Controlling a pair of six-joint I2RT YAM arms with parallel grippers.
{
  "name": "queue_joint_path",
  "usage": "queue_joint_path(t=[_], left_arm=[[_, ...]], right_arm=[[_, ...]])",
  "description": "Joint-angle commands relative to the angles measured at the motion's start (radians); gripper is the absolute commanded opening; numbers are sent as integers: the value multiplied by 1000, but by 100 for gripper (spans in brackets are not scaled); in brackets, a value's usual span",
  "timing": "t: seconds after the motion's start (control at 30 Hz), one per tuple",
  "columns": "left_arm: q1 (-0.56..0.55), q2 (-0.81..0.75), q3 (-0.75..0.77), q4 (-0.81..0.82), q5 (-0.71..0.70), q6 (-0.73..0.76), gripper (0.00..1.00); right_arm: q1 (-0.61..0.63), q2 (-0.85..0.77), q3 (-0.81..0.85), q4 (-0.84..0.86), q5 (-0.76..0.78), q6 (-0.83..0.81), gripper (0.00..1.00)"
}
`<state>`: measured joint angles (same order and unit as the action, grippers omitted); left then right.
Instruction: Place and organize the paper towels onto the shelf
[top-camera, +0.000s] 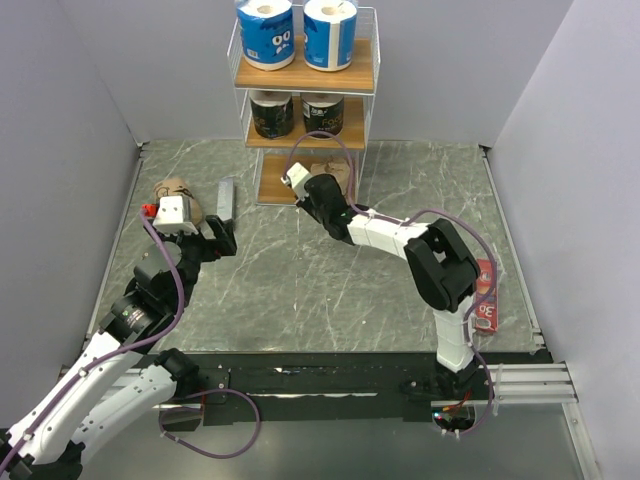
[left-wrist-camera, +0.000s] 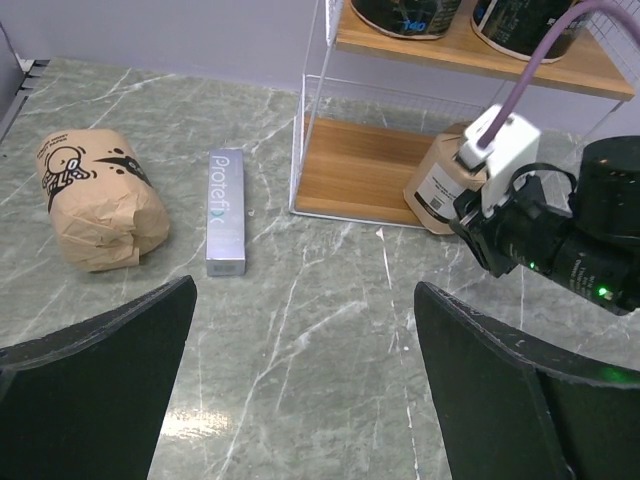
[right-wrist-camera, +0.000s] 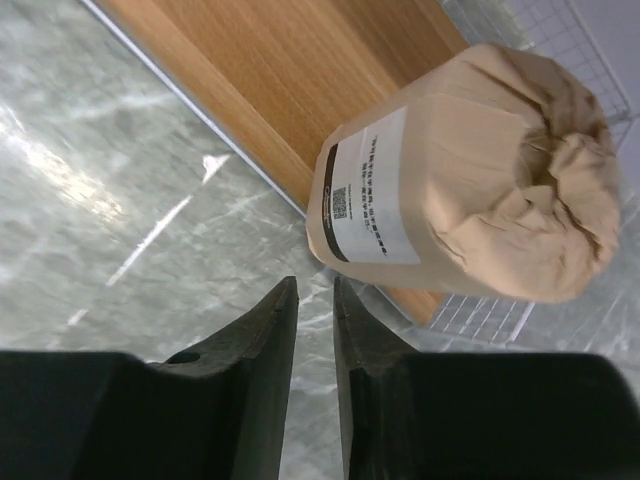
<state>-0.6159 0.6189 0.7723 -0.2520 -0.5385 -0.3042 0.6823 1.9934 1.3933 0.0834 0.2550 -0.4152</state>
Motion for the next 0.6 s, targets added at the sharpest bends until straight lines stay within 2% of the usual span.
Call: queue_joint_path(t=[0.0,0.17,0.57], left_arm=[[-1,4,-1,40,-21,5,97],[-1,7,-1,42,-26,5,97],[-1,25,-2,43,-37,8,96]], right_arm=[[-20,25,53,64,33,-109,26],[-32,77,91,92,110,-158,25],[-79,173,194,107,135,-209,24]])
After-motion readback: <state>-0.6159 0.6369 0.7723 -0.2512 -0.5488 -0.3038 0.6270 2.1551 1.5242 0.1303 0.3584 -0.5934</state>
